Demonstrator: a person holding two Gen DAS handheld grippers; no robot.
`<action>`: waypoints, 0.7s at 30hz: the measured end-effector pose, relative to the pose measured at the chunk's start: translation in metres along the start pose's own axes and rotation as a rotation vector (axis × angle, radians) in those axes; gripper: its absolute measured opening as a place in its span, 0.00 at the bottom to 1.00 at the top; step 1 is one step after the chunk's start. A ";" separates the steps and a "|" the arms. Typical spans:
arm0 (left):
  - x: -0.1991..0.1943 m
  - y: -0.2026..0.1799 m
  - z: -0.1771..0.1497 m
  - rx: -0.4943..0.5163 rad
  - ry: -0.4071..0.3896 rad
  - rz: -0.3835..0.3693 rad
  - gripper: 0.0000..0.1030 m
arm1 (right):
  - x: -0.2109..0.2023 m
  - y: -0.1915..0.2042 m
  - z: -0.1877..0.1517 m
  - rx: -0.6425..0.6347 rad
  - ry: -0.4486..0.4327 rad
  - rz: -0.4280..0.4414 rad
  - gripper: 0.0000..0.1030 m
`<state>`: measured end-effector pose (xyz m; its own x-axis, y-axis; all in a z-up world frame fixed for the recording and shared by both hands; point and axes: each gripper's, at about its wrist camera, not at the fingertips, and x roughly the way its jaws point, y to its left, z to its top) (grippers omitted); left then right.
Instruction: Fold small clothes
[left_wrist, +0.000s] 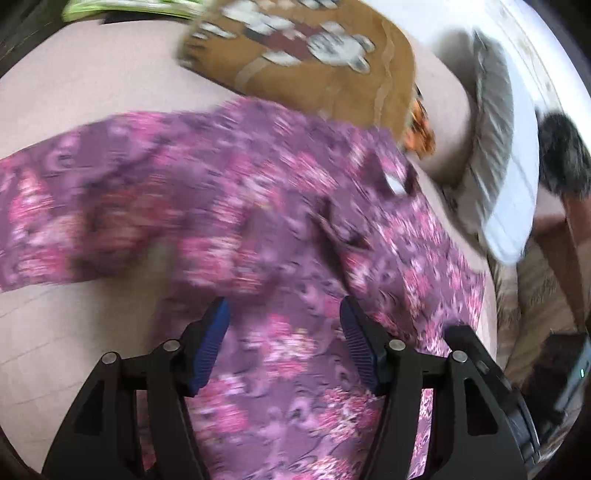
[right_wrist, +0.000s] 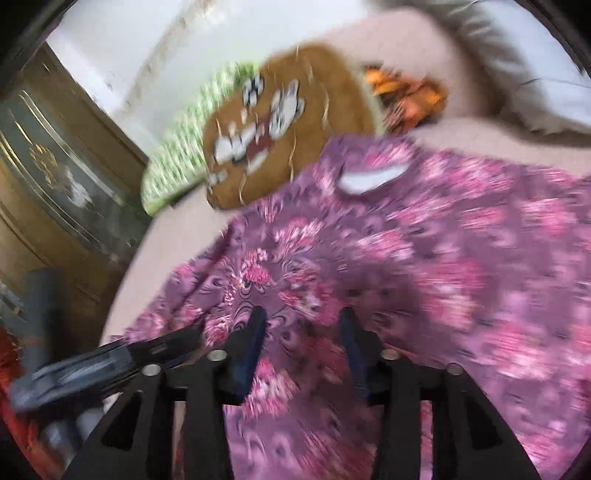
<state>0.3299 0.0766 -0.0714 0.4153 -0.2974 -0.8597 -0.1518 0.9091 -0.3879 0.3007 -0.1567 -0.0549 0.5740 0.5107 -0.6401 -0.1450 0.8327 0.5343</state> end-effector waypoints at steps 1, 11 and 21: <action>0.010 -0.009 0.001 0.014 0.021 0.005 0.60 | -0.010 -0.011 -0.002 0.020 -0.007 -0.011 0.58; 0.067 -0.056 0.024 0.001 0.070 -0.014 0.62 | -0.058 -0.139 -0.030 0.335 -0.025 -0.045 0.58; 0.026 -0.059 0.036 0.079 -0.070 0.081 0.05 | -0.046 -0.183 -0.034 0.580 -0.049 0.070 0.58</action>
<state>0.3818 0.0252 -0.0589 0.4662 -0.2039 -0.8609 -0.1172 0.9503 -0.2885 0.2732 -0.3251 -0.1419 0.6175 0.5384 -0.5735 0.2732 0.5369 0.7982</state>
